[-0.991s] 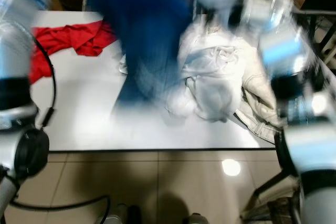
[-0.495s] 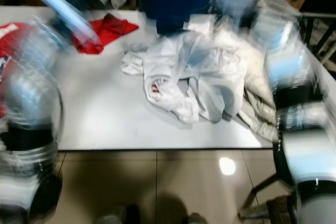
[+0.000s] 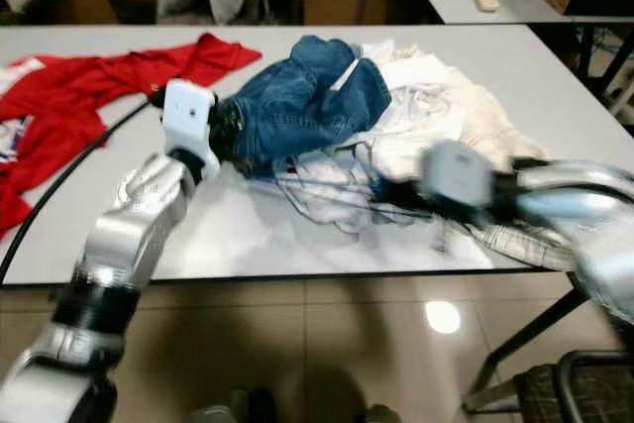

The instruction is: Hang hanger

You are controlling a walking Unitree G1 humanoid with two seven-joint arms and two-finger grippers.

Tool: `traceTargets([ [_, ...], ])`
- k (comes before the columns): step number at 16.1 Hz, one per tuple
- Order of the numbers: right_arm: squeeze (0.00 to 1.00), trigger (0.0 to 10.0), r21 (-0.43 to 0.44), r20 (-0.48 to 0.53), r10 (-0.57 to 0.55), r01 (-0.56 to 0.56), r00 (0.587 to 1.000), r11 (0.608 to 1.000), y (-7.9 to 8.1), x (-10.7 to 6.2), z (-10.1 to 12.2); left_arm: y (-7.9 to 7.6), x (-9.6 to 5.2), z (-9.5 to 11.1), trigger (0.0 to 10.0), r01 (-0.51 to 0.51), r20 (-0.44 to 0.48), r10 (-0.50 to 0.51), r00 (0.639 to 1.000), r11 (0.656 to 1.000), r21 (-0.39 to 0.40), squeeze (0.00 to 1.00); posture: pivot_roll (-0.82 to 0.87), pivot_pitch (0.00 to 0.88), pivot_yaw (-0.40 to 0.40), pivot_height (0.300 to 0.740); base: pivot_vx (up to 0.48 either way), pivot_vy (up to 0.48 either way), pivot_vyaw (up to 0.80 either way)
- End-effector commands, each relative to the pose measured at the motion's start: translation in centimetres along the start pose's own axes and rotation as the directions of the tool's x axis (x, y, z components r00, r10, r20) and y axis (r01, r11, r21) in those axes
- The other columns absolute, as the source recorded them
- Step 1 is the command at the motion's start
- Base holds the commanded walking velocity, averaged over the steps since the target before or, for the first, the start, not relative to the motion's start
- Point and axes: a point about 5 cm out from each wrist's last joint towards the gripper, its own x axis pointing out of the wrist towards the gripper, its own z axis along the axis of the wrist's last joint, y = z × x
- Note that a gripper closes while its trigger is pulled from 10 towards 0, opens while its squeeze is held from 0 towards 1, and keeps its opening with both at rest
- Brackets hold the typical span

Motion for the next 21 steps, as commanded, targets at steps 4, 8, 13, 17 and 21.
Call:
traceTargets([
  [4, 0.00, 10.0, 0.041, 0.012, -0.043, 0.043, 0.999, 0.998, -0.6, -4.1, 2.5, 0.3, -2.1, -6.1, 10.0, 0.072, -0.208, -0.067, 0.976, 0.997, 0.018, 0.00, -0.13, 0.070, 0.103, 0.740, 0.000, 0.000, 0.00],
  [8, 0.00, 10.0, 0.136, 0.136, -0.319, 0.302, 0.938, 0.944, -2.1, -4.6, 3.6, -3.4, -6.9, -5.2, 10.0, 0.442, -0.074, -0.455, 0.888, 0.886, -0.137, 1.00, -0.14, 0.060, 0.106, 0.740, 0.000, 0.000, 0.00],
  [13, 0.00, 10.0, 0.316, 0.158, -0.454, 0.391, 0.877, 0.864, -0.7, 0.1, 2.3, -0.9, -10.1, -0.7, 10.0, 0.401, -0.023, -0.401, 0.916, 0.916, -0.017, 1.00, -0.10, 0.037, 0.081, 0.740, 0.000, 0.000, 0.00],
  [17, 0.00, 10.0, 0.354, 0.142, -0.504, 0.432, 0.852, 0.829, -0.6, 2.7, 1.8, 0.4, -11.5, 1.5, 10.0, 0.271, 0.041, -0.269, 0.962, 0.961, -0.050, 1.00, -0.07, 0.023, 0.072, 0.740, 0.000, 0.000, 0.00],
  [21, 0.00, 10.0, 0.361, 0.164, -0.532, 0.451, 0.831, 0.816, -0.2, 3.9, 2.4, 1.9, -11.7, -1.0, 10.0, 0.006, -0.001, -0.006, 1.000, 1.000, -0.028, 0.83, -0.11, 0.022, 0.086, 0.740, 0.000, 0.000, 0.00],
])
